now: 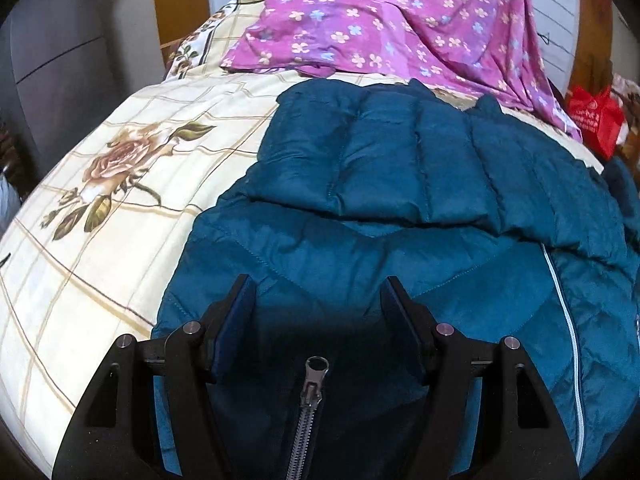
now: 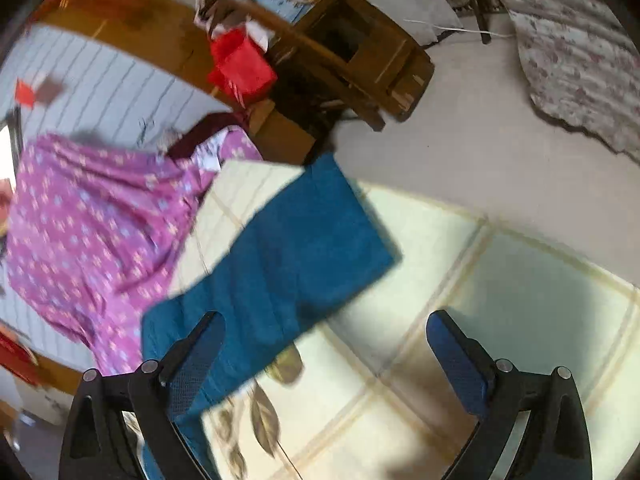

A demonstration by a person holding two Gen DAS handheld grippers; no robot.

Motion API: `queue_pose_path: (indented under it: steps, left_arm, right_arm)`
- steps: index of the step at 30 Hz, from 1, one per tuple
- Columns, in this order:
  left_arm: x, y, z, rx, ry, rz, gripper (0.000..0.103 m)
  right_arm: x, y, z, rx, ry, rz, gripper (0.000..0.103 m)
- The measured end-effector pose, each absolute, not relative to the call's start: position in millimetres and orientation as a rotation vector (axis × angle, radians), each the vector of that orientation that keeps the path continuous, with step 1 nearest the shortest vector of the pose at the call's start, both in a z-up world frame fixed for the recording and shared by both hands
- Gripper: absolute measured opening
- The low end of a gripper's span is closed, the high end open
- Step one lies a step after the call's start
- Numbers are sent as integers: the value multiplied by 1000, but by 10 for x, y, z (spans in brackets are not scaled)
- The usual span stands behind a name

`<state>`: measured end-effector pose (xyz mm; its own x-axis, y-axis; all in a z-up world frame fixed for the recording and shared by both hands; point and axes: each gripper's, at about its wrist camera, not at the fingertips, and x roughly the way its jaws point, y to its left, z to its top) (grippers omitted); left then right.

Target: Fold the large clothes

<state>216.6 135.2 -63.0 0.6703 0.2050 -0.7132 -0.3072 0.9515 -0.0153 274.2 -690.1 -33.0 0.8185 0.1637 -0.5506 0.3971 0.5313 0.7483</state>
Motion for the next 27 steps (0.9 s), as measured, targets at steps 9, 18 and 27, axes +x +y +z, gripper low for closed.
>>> queue_pose_path:
  steps: [9,18,27]
  left_arm:
    - [2147,1351,-623,-145,779,301,66]
    - [2151,1388,-632,-148,780,313,66]
    - [2151,1397,-640,-150,781,323,66]
  right_arm:
    - [3174,-6837,-277,930,585,-91,103]
    - [3300,-6719,-302,824,560,-159,64]
    - [3258,-6507,-73,696,538,-165,29]
